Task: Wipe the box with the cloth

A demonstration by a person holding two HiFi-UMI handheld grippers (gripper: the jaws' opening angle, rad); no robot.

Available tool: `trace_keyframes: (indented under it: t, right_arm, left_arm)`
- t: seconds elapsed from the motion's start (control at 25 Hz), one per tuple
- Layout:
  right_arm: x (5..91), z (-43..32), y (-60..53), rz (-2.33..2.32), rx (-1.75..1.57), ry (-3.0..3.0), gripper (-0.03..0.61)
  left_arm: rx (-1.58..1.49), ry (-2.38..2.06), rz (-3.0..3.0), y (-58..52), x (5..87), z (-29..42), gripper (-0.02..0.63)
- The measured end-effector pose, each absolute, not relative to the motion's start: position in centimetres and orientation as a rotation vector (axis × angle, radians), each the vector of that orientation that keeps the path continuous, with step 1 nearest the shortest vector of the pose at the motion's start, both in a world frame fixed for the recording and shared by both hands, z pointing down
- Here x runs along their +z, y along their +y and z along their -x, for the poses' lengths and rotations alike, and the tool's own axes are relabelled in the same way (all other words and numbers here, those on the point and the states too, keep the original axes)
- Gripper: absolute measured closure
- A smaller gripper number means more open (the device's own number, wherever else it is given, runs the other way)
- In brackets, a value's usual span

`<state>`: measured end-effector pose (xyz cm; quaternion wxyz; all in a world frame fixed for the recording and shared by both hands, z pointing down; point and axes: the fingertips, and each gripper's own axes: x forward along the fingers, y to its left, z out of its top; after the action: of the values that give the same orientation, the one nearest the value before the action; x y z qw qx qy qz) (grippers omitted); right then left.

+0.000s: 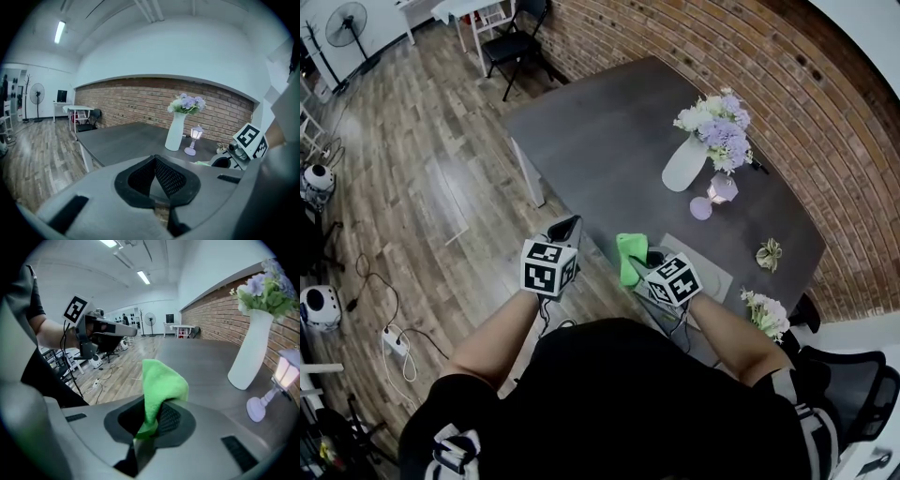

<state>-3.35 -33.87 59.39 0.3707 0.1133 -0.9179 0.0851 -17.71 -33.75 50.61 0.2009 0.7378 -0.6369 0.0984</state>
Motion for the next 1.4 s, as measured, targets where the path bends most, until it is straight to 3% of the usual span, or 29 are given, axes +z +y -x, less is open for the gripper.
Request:
trace_keyframes:
  t: [0.84,1.4]
  right_arm:
    - [59.3,-0.4,-45.5,-0.570,0.178,-2.356,0.534]
    - [58.7,-8.6,-48.3,-0.889,0.428,-2.316,0.534]
  left_arm:
    - [0.389,-1.816,-2.055,-34.2,49.5,16.3,0.606]
    - [0.452,-1.678,-2.186,-35.8,49.6,11.7,0.606]
